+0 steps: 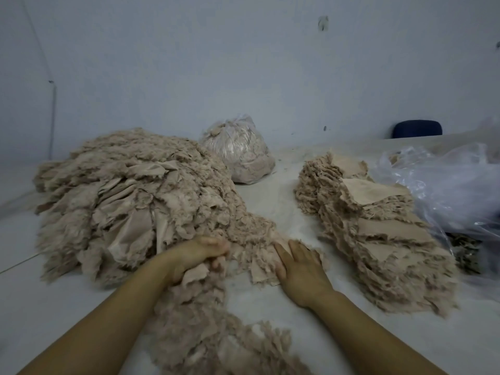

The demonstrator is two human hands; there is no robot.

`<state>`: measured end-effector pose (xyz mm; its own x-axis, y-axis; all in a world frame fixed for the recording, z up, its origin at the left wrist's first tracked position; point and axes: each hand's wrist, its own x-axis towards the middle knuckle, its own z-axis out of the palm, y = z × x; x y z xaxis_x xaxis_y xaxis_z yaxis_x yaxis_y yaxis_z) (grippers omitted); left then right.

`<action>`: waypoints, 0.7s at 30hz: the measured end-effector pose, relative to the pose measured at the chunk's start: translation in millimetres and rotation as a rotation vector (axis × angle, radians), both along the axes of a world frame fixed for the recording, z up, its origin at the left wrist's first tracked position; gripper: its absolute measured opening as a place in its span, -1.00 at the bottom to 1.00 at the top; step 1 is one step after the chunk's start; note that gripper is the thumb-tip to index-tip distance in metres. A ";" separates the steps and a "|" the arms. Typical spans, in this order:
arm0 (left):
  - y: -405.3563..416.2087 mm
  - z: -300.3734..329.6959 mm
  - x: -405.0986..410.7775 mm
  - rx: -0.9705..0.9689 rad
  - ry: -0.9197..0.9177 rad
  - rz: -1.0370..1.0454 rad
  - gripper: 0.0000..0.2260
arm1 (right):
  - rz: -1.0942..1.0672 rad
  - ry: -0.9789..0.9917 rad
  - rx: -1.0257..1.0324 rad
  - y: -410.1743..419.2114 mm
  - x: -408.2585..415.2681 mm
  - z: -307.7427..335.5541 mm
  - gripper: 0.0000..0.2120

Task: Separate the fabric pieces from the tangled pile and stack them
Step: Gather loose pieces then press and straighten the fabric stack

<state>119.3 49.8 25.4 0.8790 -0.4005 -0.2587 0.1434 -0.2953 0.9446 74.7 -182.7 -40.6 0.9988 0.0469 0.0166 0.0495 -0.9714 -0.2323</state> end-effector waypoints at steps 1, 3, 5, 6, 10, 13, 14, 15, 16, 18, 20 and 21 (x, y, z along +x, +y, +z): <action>-3.9 -0.6 -5.1 0.056 -0.032 -0.042 -0.80 | -0.002 0.002 0.008 0.6 -0.6 -0.4 -0.44; -21.5 -3.5 -12.8 0.146 -0.148 -0.035 -0.71 | 0.000 0.005 0.031 1.2 -1.5 -0.5 -0.37; -44.0 -9.5 -15.6 0.191 -0.263 -0.010 -0.67 | 0.002 -0.001 0.041 1.2 -2.8 -0.1 -0.31; -54.4 -13.9 -15.9 0.229 -0.318 -0.015 -0.68 | 0.006 -0.002 0.038 1.3 -3.7 0.1 -0.28; -73.5 -24.9 -14.4 0.342 -0.378 -0.009 -0.67 | 0.012 0.010 0.066 1.6 -5.7 1.7 -0.15; -60.5 -19.6 -7.1 0.156 -0.248 0.188 -0.61 | 0.019 0.027 0.060 0.9 -5.8 2.5 -0.12; -54.4 -18.7 -1.0 0.172 -0.300 0.251 -0.63 | 0.019 0.029 0.058 0.7 -5.8 2.6 -0.13; -49.7 -18.5 4.7 0.217 -0.373 0.279 -0.68 | 0.020 0.030 0.059 0.6 -5.9 2.6 -0.13; -47.5 -18.2 8.4 0.258 -0.446 0.267 -0.77 | 0.021 0.031 0.060 0.6 -5.9 2.6 -0.14; -50.9 -19.8 12.0 0.339 -0.559 0.153 -0.77 | 0.026 0.029 0.064 0.8 -5.9 2.6 -0.16; -62.3 -25.9 16.7 0.453 -0.650 0.032 -0.61 | 0.029 0.029 0.066 0.7 -6.8 2.7 -0.17; -68.2 -28.1 18.9 0.491 -0.692 -0.007 -0.64 | 0.031 0.032 0.069 0.7 -6.9 2.7 -0.18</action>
